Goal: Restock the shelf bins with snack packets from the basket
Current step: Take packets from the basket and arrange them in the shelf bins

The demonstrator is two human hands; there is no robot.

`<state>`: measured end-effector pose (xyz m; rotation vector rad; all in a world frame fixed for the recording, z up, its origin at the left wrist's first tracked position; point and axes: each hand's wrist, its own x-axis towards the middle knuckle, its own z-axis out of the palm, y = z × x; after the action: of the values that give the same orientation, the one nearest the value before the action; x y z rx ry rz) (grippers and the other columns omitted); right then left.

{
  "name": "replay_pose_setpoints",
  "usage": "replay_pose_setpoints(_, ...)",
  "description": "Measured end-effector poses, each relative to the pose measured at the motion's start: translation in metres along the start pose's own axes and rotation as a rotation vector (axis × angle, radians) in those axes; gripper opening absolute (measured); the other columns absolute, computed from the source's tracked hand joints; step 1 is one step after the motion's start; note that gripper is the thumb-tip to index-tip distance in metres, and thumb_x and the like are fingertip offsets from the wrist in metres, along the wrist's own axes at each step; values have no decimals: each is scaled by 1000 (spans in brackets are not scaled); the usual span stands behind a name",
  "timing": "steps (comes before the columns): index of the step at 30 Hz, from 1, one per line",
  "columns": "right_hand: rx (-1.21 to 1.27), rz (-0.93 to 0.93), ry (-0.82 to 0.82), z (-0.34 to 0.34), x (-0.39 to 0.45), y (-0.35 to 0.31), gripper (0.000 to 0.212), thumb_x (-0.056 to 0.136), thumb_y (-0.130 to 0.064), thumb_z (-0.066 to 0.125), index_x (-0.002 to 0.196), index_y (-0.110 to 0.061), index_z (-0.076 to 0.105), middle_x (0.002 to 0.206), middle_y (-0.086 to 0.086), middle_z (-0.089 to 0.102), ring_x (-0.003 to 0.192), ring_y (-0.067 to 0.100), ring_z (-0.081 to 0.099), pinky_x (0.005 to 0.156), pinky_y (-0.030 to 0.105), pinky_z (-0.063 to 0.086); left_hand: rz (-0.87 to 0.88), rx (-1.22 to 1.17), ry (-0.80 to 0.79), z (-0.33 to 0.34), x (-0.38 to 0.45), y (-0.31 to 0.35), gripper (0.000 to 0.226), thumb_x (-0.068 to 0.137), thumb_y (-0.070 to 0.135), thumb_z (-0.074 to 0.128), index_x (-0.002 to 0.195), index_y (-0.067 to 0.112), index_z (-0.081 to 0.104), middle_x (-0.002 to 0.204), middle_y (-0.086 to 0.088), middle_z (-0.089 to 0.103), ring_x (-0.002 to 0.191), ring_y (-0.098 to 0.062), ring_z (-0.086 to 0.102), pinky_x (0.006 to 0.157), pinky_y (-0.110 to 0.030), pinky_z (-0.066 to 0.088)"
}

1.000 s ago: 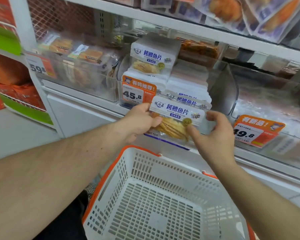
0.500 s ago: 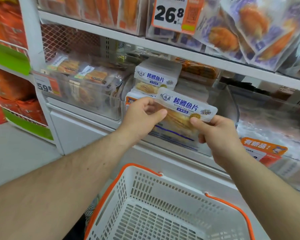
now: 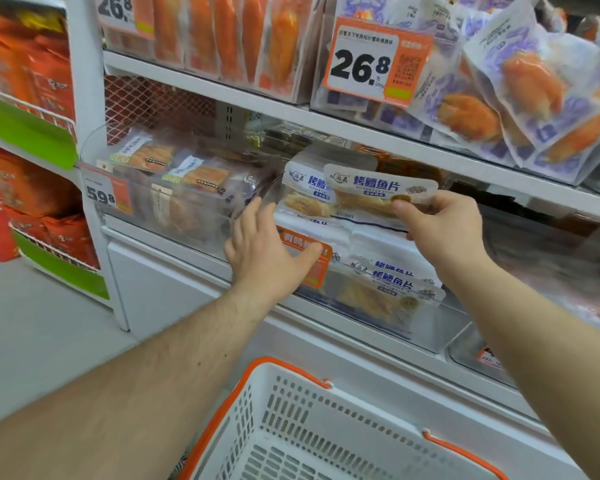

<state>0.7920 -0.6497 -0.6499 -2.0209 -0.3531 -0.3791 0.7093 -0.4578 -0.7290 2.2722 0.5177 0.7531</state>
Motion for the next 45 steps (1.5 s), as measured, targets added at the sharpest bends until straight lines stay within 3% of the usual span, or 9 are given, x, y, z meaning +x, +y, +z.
replay_pose_setpoints(5,19,69,-37,15,7,4,15,86,-29,76,100,-25,75,92,-11,74,78,10,64,89,46,57,17,-20,-22,8,0,-6,90,77,61,69,146,21,27,158,5,12,147,-15,9,116,-48,14)
replay_pose_setpoints(9,10,108,-74,27,11,3,11,85,-32,76,94,-28,74,90,-9,74,78,12,63,89,48,57,20,-60,-7,11,0,-6,93,77,56,72,147,19,25,160,3,11,147,-14,6,119,-45,12)
replay_pose_setpoints(13,-32,155,-120,44,15,3,30,65,-63,73,85,-40,75,86,-15,75,86,18,68,88,54,54,33,-71,2,12,0,-5,95,77,54,73,149,15,24,160,0,11,148,-15,5,123,-41,10)
replay_pose_setpoints(18,-11,156,-126,61,22,1,22,85,-37,76,101,-22,77,91,-7,75,75,10,63,80,34,57,27,-69,-2,12,0,-5,97,78,55,72,150,14,22,161,0,9,148,-15,5,123,-40,11)
replay_pose_setpoints(23,-44,179,-100,75,22,-3,17,83,-38,77,94,-24,77,92,-7,74,87,12,68,85,38,58,12,-66,-12,12,0,-4,97,79,55,71,150,14,21,161,2,9,148,-16,6,122,-41,14)
replay_pose_setpoints(28,-130,210,-68,85,22,1,30,81,-46,77,93,-19,77,92,0,74,92,19,68,85,39,56,7,-68,-16,12,0,-4,97,79,54,72,150,14,20,161,3,8,148,-15,6,122,-40,15)
replay_pose_setpoints(33,-225,292,-98,92,30,8,39,71,-59,77,82,-21,72,84,-3,72,89,24,67,91,49,52,8,-67,-22,11,0,-4,96,79,54,71,150,14,20,161,2,8,148,-16,6,122,-40,15)
replay_pose_setpoints(40,-298,351,-113,96,34,7,52,61,-67,75,88,-23,68,83,-2,70,86,26,67,89,51,52,3,-68,-27,10,0,-4,96,79,53,72,150,14,21,161,2,7,148,-17,6,122,-41,15)
replay_pose_setpoints(45,-328,360,-73,95,34,7,52,64,-67,75,89,-22,66,85,0,69,88,27,66,94,52,48,3,-71,-37,10,0,-4,96,79,53,72,150,14,20,161,2,7,148,-17,6,122,-41,16)
